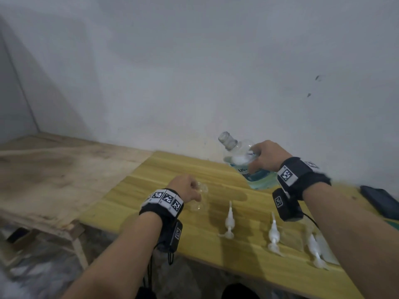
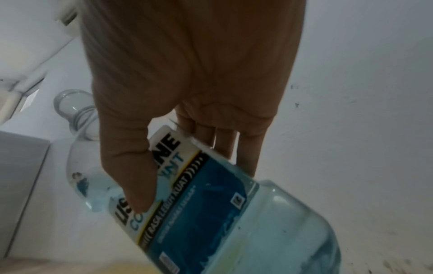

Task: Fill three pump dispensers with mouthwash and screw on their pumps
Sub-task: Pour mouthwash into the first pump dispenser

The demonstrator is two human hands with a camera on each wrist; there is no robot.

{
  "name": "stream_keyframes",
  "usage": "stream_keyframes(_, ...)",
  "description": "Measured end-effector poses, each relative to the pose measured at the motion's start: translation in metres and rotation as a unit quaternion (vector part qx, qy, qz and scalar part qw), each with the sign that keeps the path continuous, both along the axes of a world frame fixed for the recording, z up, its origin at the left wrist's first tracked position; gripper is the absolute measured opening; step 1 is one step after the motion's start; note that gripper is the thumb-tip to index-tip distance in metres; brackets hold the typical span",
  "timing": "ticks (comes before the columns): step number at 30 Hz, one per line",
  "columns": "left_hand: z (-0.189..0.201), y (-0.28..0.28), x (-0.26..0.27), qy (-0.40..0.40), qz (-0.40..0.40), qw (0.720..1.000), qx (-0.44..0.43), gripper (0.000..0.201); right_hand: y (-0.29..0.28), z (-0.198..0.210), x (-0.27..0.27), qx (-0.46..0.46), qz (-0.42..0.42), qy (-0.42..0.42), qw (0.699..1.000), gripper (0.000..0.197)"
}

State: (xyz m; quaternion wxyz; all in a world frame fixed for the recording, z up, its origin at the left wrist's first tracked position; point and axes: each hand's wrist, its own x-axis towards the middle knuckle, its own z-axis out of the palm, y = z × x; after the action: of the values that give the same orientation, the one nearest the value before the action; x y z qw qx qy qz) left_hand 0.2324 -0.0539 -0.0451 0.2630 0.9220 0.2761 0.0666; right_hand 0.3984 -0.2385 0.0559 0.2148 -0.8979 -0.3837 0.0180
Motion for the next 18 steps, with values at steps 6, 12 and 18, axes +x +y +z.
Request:
stream_keyframes(6,-0.002,0.012,-0.003,-0.008,0.002,1.000,-0.021,0.027,0.012,-0.005,-0.014,-0.104,0.011,-0.017,0.994,0.041)
stream_keyframes(12,-0.002,0.015,-0.006,0.007,0.001,0.999,-0.032,0.046,0.018,-0.021,-0.014,-0.144,0.003,-0.022,0.989,0.037)
stream_keyframes(18,-0.003,0.019,-0.012,-0.033,0.017,0.998,-0.055,0.047,0.024,-0.032,-0.015,-0.189,0.011,-0.035,0.981,0.040)
